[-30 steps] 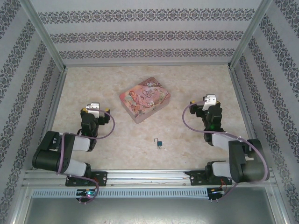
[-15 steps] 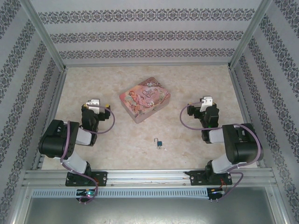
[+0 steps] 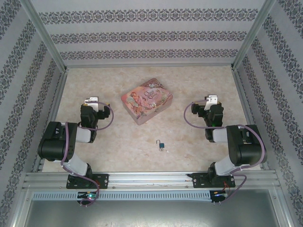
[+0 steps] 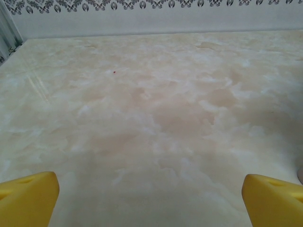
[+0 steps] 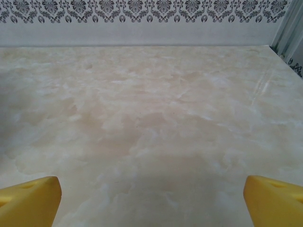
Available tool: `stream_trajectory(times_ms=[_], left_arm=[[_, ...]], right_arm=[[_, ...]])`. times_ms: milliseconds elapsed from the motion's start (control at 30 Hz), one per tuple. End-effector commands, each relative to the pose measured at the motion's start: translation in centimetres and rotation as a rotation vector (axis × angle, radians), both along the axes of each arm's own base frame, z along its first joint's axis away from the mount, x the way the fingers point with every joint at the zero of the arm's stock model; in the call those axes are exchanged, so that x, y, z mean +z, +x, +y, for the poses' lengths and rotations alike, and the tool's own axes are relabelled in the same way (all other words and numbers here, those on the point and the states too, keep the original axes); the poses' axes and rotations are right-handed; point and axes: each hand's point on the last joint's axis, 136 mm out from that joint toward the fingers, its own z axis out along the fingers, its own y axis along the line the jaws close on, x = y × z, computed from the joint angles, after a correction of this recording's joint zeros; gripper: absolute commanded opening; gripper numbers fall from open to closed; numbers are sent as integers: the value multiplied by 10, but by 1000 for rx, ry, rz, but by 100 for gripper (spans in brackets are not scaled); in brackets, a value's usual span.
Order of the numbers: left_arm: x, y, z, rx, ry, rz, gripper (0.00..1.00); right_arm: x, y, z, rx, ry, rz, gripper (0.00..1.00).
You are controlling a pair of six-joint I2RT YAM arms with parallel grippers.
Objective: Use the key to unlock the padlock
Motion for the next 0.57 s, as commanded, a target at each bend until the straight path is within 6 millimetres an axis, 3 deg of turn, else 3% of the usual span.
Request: stream_trajectory(times_ms=[0, 533], left_arm=[[0, -1, -1, -11, -15, 3, 99], [0, 0, -2, -19, -16, 7, 99]], right_arm=[[6, 3, -2, -11, 13, -16, 98], [6, 3, -1, -10, 1, -16, 98]])
